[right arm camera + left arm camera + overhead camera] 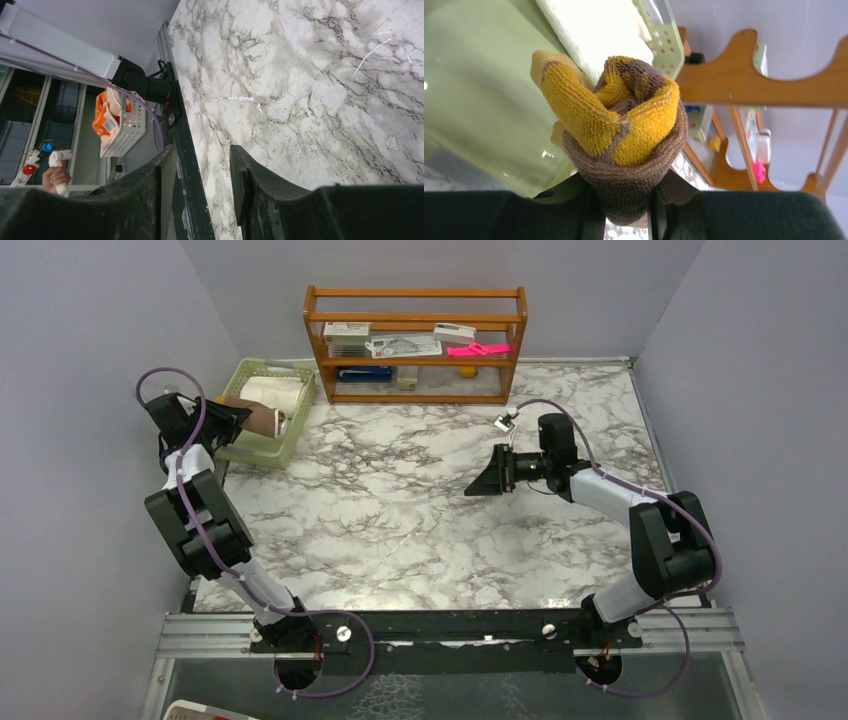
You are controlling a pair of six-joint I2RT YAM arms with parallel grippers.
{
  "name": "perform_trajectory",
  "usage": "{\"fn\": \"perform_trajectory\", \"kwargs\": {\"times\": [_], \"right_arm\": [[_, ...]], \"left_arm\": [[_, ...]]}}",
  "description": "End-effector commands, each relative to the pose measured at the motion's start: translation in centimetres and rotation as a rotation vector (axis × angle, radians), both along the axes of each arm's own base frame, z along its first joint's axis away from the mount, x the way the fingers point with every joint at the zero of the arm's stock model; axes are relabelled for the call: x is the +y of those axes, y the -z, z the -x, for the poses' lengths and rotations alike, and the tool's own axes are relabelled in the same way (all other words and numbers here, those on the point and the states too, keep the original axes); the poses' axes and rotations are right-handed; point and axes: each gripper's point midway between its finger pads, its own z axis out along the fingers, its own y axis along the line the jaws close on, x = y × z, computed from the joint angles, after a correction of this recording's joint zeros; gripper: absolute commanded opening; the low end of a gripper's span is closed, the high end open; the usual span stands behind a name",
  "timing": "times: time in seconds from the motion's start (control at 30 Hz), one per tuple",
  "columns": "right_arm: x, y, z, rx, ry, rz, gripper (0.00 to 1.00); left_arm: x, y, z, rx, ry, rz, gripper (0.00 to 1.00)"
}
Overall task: Roll the towels
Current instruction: Place the towel in the bin.
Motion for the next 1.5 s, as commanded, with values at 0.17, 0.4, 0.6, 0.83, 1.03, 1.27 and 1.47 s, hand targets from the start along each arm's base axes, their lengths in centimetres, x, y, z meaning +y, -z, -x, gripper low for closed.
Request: {"fn": "perform_trajectory", "kwargs": {"times": [0.17,0.4,0.6,0.83,1.03,1.27,1.47], "right_arm": [[0.2,-0.7,0.4,-0.042,-0.028,-0.026,0.44],[0.2,-0.4,0.0,-0.037,-0.025,-0.021,0.44],[0.2,-0.1,-0.1,-0.034,-0.020,-0.009,0.44],[0.2,0.5,-0.3,-0.021,-0.020,-0.002,0.44],[0.3,1.0,-0.3,-0.009,-0.024,-0.005,0.44],[0.1,0.8,0.0,-0.028,-0.021,0.010,0.44],[-0.2,1.6,0.5,-0.018,-0.020,0.026,0.44]], "left_arm": [[3.4,4.5,-5.4,0.040,-0.080,-0.022,0.10],[1.2,7.7,-8.8,0.105,-0.031,-0.045,0.10],[1.6,11.2,-8.3,0.229,-0.148,-0.040,0.11],[2.3,12.5,-5.6,0.330,-0.283,-0.095,0.11],[1.2,13.8,-5.9,0.370,-0.286,-0.114,0.11],[-0.3,15.4,-10.0,0.325,-0.263,-0.053,0.13],[-0.3,14.6,-11.6,0.299,-0.274,-0.074,0.20]]}}
